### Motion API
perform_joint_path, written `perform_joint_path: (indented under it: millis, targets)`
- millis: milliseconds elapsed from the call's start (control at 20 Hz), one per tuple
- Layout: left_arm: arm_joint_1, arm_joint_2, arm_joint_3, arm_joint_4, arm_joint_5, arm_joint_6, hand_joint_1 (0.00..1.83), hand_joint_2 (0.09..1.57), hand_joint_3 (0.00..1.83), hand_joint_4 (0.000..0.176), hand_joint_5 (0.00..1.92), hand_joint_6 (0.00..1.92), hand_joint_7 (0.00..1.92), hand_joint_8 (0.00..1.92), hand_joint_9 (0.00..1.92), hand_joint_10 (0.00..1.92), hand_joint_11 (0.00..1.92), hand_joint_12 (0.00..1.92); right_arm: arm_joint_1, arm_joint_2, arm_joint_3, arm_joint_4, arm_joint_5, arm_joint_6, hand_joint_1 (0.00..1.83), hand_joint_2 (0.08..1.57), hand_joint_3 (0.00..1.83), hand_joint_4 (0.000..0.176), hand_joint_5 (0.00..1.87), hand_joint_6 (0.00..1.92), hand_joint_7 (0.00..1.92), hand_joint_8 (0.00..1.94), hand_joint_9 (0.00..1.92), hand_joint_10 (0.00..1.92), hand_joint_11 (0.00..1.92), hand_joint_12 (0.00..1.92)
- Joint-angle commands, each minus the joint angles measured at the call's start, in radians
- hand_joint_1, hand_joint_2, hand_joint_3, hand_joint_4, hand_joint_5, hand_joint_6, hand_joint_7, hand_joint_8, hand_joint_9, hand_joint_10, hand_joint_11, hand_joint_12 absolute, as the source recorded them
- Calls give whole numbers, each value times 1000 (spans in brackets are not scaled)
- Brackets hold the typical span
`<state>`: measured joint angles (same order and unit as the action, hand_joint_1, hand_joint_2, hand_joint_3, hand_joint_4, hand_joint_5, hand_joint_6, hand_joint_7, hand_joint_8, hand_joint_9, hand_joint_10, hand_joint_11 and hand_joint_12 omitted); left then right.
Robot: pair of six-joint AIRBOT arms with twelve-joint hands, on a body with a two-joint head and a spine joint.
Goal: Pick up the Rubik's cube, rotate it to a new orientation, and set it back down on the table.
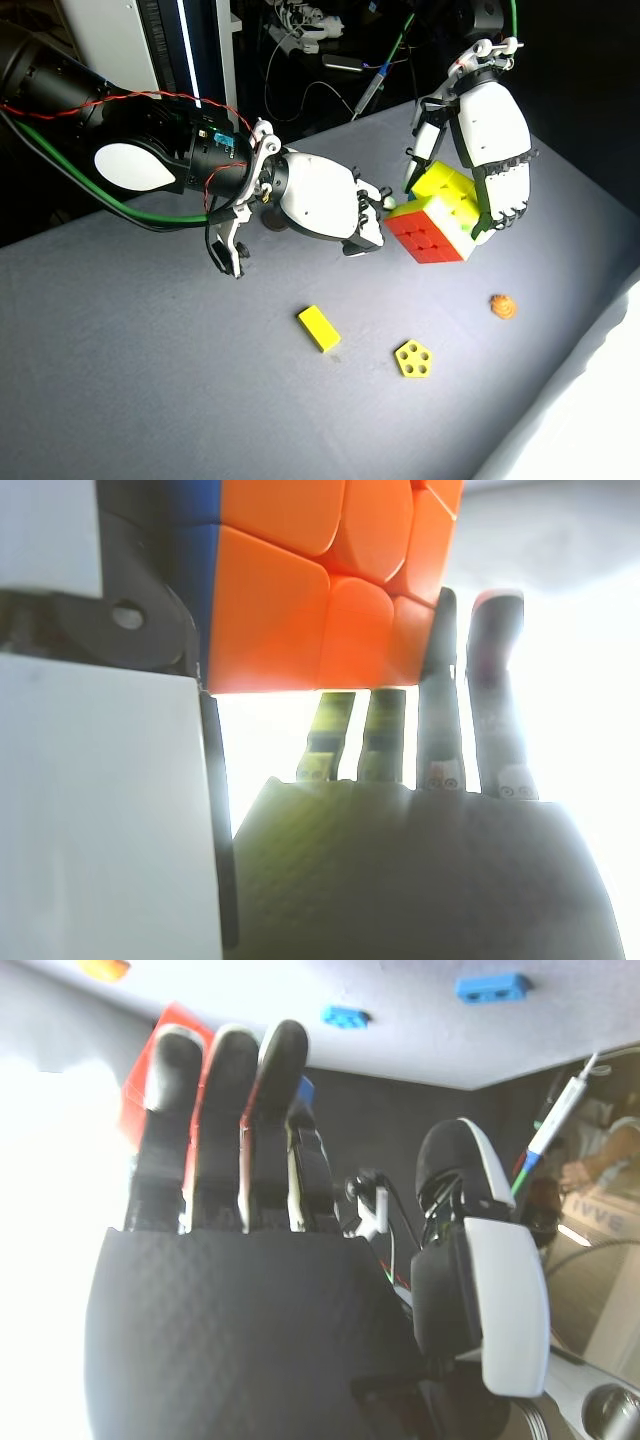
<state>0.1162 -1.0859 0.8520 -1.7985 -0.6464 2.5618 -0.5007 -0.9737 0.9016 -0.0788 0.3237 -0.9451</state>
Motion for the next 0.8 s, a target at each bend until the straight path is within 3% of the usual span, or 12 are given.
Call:
perform_joint_path:
  millis: [0, 200, 500, 750]
  targets:
    - [-21, 6, -2, 49, 29, -10, 1050, 1391, 0, 0, 555, 1591, 483, 1848, 309, 1900, 312, 1921, 18, -2, 9, 18, 118, -1, 215, 1256, 3, 0, 131, 4, 366, 1225, 318, 1758, 268, 1921]
    - [-21, 6, -2, 49, 29, -10, 997, 1432, 10, 4, 483, 1719, 420, 1911, 276, 1919, 317, 1921, 20, -12, 15, 22, 118, -1, 275, 1245, 0, 0, 149, 8, 389, 1205, 342, 1728, 304, 1921]
    - [-22, 6, -2, 48, 29, -10, 1020, 1416, 0, 0, 509, 1670, 450, 1882, 297, 1895, 317, 1921, 19, -1, 1, 24, 102, 3, 233, 1246, 0, 0, 142, 15, 403, 1190, 357, 1709, 287, 1921]
    - [-23, 6, -2, 48, 27, -10, 1010, 1423, 2, 1, 492, 1689, 444, 1898, 290, 1920, 311, 1921, 37, 147, -115, 35, 92, 21, 283, 1236, 0, 0, 134, 14, 407, 1191, 360, 1726, 302, 1921]
